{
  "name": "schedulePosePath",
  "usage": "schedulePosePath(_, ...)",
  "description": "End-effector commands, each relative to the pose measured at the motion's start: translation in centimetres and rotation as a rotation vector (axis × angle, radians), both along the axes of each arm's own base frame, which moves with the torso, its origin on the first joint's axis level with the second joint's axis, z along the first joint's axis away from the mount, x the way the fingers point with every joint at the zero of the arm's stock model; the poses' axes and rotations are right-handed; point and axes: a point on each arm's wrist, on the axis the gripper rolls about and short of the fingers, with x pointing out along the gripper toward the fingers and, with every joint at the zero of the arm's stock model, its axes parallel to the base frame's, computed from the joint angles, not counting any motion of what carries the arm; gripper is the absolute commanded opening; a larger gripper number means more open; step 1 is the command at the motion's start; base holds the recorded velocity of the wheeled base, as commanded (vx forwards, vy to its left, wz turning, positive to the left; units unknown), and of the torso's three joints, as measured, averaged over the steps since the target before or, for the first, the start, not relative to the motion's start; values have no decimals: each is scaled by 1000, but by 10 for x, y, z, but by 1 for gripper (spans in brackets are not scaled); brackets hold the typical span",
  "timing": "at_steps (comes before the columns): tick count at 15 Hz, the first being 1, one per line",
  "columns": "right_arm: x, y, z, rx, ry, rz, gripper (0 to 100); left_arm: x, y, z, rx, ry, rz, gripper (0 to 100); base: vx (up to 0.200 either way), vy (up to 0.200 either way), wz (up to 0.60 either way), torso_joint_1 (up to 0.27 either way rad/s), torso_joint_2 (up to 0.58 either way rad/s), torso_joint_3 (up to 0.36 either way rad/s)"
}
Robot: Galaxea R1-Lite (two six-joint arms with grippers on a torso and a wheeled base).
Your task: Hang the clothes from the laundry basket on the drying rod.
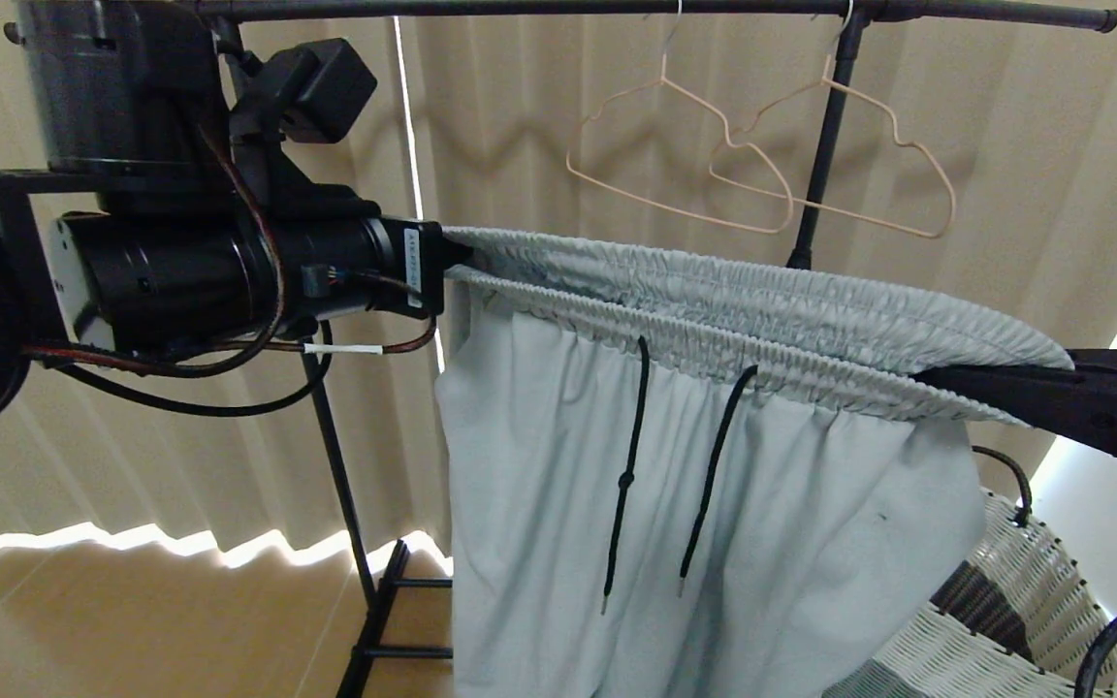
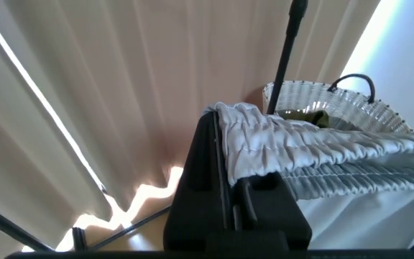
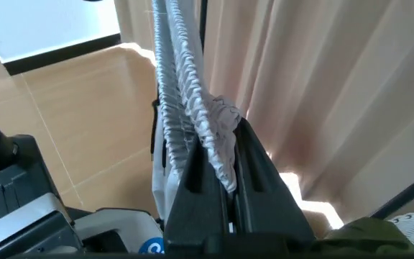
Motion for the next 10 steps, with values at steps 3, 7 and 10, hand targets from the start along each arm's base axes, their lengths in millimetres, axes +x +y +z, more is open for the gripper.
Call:
schedulePosePath(3, 6, -2, -1, -46, -40, -36, 0, -10, 4, 1, 15, 17, -14, 0, 0, 0, 0, 0, 0, 0)
schedulePosePath(7, 39, 3, 0, -65, -130, -175, 0, -60, 28, 25, -8, 57, -209, 0, 0, 0, 0, 0, 0, 0)
schedulePosePath(10, 63, 12, 12, -23, -185, -187, 0, -89, 42, 34, -30, 45, -311, 0, 0, 0, 0, 0, 0, 0)
